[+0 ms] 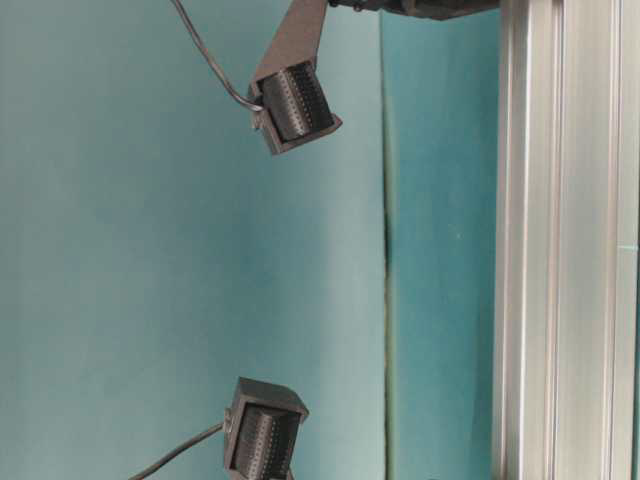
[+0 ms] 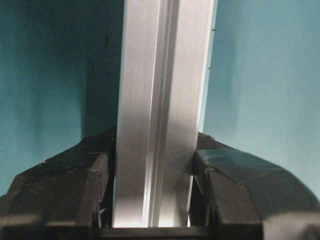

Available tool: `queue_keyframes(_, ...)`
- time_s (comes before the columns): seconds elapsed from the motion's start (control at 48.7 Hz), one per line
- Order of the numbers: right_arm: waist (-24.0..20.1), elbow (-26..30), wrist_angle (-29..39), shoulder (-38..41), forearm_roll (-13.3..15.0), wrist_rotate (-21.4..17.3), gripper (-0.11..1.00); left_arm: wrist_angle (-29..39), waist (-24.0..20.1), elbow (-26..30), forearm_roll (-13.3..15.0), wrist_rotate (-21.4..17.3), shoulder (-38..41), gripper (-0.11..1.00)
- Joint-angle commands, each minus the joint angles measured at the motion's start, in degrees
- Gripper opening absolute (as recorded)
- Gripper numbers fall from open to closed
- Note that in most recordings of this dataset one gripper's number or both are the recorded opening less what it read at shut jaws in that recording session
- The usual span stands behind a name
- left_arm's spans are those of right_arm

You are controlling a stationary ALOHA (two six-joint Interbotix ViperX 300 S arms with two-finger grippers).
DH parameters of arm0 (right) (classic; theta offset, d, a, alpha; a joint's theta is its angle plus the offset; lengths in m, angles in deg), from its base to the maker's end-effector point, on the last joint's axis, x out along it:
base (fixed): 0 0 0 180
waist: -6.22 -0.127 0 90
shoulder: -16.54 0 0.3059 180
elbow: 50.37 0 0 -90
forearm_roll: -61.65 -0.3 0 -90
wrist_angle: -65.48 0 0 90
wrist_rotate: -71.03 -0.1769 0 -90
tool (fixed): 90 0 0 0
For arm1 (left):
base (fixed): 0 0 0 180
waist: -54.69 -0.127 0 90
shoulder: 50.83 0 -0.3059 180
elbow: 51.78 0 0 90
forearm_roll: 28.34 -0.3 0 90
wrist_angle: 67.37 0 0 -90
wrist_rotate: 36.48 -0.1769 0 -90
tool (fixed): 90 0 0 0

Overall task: Lift the metal rail with both hands and move it towards you.
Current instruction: 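Open both grippers to release the rail on the table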

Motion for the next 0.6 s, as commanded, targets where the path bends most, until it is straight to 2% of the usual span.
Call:
queue_keyframes(0.0,0.0,0.35,-0.53,-0.18,-0.18,-0.44,0.37,-0.26,-0.62,0.35,0.53,5.1,0.0,0.29)
queue_keyframes(0.575,0.26,0.09,-3.08,-0.18,-0.26,-0.35,0.37,-1.41,-0.35,0.53,0.53,4.22,0.0,0.29)
